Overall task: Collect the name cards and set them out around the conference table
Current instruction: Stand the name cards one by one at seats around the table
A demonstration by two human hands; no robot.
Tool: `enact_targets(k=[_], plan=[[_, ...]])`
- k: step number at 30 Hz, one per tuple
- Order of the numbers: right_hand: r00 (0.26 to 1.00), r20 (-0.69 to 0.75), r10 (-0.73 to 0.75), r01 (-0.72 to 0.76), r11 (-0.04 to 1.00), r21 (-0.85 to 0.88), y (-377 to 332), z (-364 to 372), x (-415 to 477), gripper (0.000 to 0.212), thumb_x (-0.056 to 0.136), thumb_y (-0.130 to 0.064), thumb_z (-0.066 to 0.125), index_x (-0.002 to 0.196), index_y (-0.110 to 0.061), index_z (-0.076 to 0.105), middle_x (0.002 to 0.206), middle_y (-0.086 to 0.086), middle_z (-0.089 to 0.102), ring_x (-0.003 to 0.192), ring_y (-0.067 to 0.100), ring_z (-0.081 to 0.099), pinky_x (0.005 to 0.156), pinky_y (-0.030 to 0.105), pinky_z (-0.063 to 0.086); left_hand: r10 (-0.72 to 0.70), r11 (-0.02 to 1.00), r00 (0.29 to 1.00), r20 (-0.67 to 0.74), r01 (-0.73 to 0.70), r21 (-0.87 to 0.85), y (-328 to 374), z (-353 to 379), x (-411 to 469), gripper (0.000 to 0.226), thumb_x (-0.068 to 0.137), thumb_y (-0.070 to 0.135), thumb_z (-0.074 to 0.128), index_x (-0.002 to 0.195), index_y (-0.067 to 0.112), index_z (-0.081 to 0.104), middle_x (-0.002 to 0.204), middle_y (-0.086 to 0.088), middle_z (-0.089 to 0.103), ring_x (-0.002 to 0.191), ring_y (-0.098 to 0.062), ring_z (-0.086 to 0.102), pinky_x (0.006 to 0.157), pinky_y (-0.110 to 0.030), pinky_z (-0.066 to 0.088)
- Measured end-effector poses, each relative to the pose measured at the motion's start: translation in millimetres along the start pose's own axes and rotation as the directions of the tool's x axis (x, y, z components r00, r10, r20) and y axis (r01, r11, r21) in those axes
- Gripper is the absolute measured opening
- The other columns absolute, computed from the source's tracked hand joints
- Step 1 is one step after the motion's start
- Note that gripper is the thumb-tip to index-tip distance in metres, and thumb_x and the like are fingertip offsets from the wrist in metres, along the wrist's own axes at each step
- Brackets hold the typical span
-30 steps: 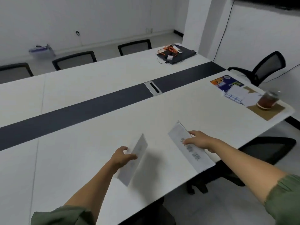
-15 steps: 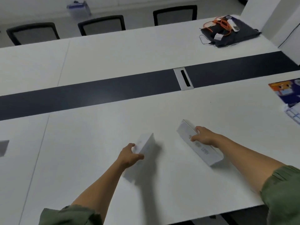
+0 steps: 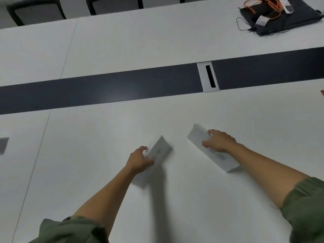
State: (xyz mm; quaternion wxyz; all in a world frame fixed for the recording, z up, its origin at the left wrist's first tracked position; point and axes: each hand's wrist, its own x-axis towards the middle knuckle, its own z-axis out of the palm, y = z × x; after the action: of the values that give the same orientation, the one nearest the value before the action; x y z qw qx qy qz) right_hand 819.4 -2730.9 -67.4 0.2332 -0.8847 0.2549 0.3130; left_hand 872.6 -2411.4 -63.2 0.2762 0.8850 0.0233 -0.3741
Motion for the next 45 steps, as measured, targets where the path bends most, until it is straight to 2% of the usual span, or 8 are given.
enact_targets(k=[3,11,19,30,35,40,42,45], plan=[[1.000,-0.015,0.002,-0.002,1.000,-0.014,-2,0,1,0.045,0.070,-0.050,0.055,0.108,-0.027,0.053,0.100,-0.004,0.062,0.086,0.022,0.059,0.063,0.030,0.039,0.011,0.999,1.000,-0.023,-0.010,0.041,0,1,3,0.078,0.063,0.028,0.070,0.137,0.018,0.047,0.117,-0.009,0.064,0.094,-0.022,0.058,0.078,-0.030,0.051],[0.995,-0.100,-0.007,0.001,0.998,-0.059,-10,-2,-15,0.071,0.079,-0.050,0.062,0.141,-0.022,0.039,0.127,0.004,0.059,0.106,0.028,0.058,0.077,0.035,0.045,0.064,0.998,0.997,-0.049,-0.063,0.023,-14,-13,-12,0.076,0.075,0.033,0.077,0.142,0.021,0.042,0.139,-0.009,0.049,0.120,-0.026,0.051,0.093,-0.034,0.044],[0.871,-0.441,-0.216,0.106,0.959,-0.262,-103,12,-64,0.068,0.084,-0.045,0.060,0.144,-0.021,0.037,0.138,0.010,0.049,0.124,0.032,0.046,0.093,0.042,0.042,0.070,0.991,0.970,-0.232,-0.094,-0.096,-91,-79,-53,0.056,0.082,0.041,0.069,0.131,0.021,0.053,0.131,-0.010,0.056,0.115,-0.021,0.055,0.093,-0.035,0.047],[0.900,-0.283,-0.331,0.157,0.853,-0.498,-204,126,-103,0.063,0.087,-0.005,0.050,0.145,-0.024,0.037,0.154,0.009,0.028,0.143,0.029,0.021,0.108,0.042,0.027,0.005,0.977,0.975,-0.224,0.043,0.208,-274,-152,-69,0.046,0.090,0.035,0.059,0.131,0.015,0.053,0.132,-0.010,0.053,0.119,-0.025,0.052,0.093,-0.036,0.045],[0.921,-0.282,-0.268,0.081,0.841,-0.535,-212,144,-92,0.055,0.090,-0.015,0.053,0.143,-0.030,0.043,0.159,0.007,0.022,0.149,0.030,0.007,0.114,0.046,0.017,0.017,0.951,0.955,-0.295,0.076,0.300,-314,-157,-51,0.043,0.096,0.037,0.047,0.131,0.012,0.050,0.130,-0.014,0.047,0.119,-0.031,0.047,0.090,-0.041,0.044],[0.894,-0.286,-0.343,0.140,0.823,-0.551,-236,152,-76,0.046,0.092,-0.032,0.053,0.138,-0.035,0.049,0.156,0.002,0.030,0.148,0.027,0.009,0.117,0.045,0.003,0.177,0.926,0.901,-0.397,-0.016,0.376,-334,-146,-33,0.033,0.094,0.032,0.047,0.111,0.004,0.052,0.110,-0.015,0.048,0.107,-0.035,0.046,0.082,-0.043,0.044],[0.885,-0.274,-0.377,0.185,0.823,-0.537,-256,158,-70,0.046,0.091,-0.035,0.055,0.137,-0.033,0.051,0.154,0.001,0.034,0.147,0.026,0.013,0.117,0.043,0.000,0.187,0.895,0.895,-0.405,0.015,0.446,-341,-135,-26,0.043,0.095,0.034,0.041,0.125,0.004,0.045,0.128,-0.024,0.043,0.121,-0.041,0.039,0.095,-0.047,0.041],[0.867,-0.258,-0.427,0.257,0.826,-0.502,-289,166,-64,0.044,0.090,-0.034,0.055,0.134,-0.028,0.054,0.146,0.000,0.045,0.144,0.024,0.024,0.118,0.042,0.003,0.149,0.897,0.894,-0.422,0.057,0.437,-350,-116,-22,0.060,0.100,0.040,0.027,0.151,0.008,0.018,0.156,-0.028,0.011,0.145,-0.041,0.008,0.118,-0.049,0.013]])
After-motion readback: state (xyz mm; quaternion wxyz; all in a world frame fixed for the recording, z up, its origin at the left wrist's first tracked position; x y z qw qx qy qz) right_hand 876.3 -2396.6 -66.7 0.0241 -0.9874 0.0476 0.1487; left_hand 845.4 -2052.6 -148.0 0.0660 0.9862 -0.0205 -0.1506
